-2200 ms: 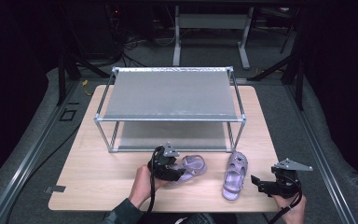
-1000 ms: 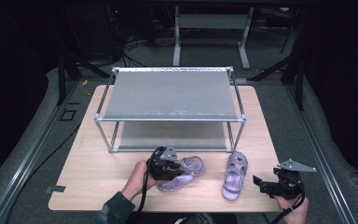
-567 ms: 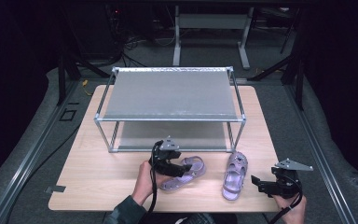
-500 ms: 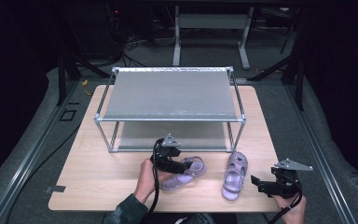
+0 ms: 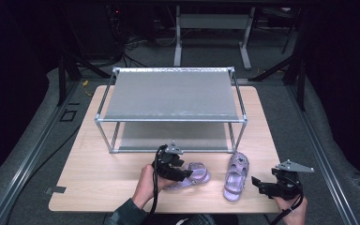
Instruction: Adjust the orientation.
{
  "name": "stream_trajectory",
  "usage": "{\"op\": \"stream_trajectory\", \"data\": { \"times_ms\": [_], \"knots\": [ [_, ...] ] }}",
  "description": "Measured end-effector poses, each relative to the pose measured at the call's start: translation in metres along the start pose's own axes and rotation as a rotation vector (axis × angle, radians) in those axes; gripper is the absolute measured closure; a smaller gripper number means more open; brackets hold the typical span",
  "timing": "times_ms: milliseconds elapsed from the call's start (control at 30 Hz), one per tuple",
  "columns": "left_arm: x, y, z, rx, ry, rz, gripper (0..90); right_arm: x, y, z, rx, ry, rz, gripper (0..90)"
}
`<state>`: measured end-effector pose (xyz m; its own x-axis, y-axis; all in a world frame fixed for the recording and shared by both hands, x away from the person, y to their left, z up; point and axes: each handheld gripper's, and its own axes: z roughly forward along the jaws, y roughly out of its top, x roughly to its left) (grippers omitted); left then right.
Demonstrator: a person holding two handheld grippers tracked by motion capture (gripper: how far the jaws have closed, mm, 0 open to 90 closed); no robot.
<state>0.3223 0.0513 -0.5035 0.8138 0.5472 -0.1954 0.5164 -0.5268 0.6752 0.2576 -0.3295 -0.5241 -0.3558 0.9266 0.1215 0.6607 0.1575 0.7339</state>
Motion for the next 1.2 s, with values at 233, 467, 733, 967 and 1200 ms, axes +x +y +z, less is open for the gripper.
{"op": "stream_trajectory", "data": {
  "times_ms": [233,467,733,967,1200],
  "knots": [
    [0.003,-0.001,0.011,0.068,0.014,0.007,61.5,0.000,0.000,0.001,-0.001,0.012,0.005,8.3],
    [0.010,-0.003,0.012,0.022,-0.014,-0.043,63.0,-0.001,-0.002,0.002,0.014,0.010,0.002,8.9],
    [0.010,0.003,0.023,0.065,-0.035,-0.058,54.1,0.001,-0.002,-0.002,-0.008,0.000,-0.012,10.3],
    [0.013,0.004,0.024,0.063,-0.051,-0.053,59.5,0.000,-0.003,-0.001,-0.022,0.001,-0.003,10.4],
    [0.000,0.010,0.015,0.072,-0.009,0.031,63.5,0.000,-0.004,-0.001,-0.017,-0.003,-0.002,10.4]
  ]
}}
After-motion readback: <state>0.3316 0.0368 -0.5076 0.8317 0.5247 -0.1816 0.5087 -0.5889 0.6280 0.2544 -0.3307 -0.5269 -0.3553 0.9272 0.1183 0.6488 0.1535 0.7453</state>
